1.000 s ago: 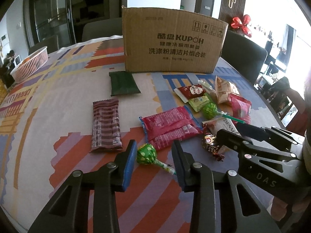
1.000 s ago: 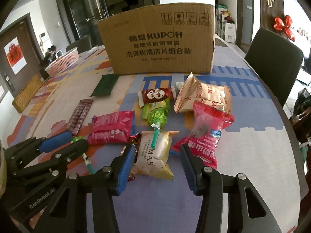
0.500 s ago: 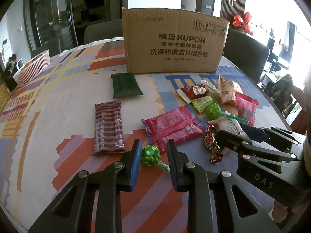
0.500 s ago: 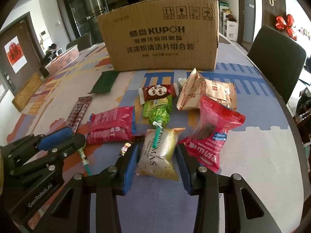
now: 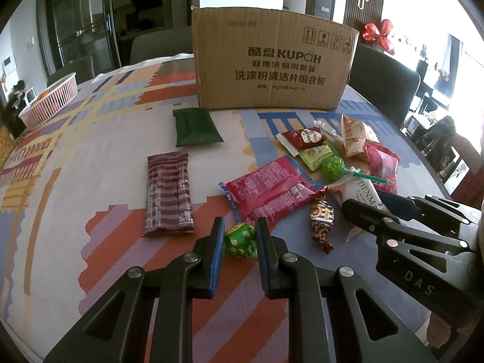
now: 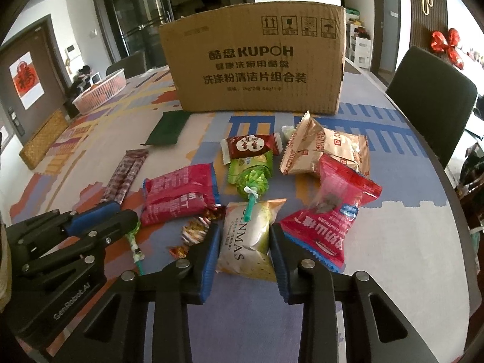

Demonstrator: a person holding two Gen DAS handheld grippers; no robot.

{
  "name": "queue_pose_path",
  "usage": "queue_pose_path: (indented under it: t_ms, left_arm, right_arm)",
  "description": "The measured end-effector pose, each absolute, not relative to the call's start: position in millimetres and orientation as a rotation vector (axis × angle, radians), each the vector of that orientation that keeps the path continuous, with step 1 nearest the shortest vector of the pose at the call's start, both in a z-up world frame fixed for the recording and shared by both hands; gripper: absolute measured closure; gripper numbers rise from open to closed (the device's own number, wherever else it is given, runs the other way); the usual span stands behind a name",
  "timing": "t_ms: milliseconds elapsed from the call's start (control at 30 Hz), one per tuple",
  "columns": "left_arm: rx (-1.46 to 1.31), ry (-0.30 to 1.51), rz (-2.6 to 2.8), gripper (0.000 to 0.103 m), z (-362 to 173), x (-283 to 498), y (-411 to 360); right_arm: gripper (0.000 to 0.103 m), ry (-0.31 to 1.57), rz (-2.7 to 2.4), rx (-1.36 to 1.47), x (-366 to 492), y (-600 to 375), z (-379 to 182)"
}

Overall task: Organize snacks
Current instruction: 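Close the right tool on the DENMAS bag while the left tool grips the green candy, then lift the DENMAS bag with the right tool while the left tool carries the green candy to the box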

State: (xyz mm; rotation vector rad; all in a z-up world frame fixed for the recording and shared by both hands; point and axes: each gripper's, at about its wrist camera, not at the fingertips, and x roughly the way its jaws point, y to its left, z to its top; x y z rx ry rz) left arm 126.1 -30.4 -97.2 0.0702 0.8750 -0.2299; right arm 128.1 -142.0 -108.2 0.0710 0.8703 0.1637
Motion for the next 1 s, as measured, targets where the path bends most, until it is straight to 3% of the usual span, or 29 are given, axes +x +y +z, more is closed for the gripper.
queue_pose_path:
  t_ms: [1000]
  left_arm:
    - [0.053,0.651,-0.253,0.082,-15,111,-32]
  right_arm:
    - [0.069,0.664,0.178,0.066,97,-147,-41]
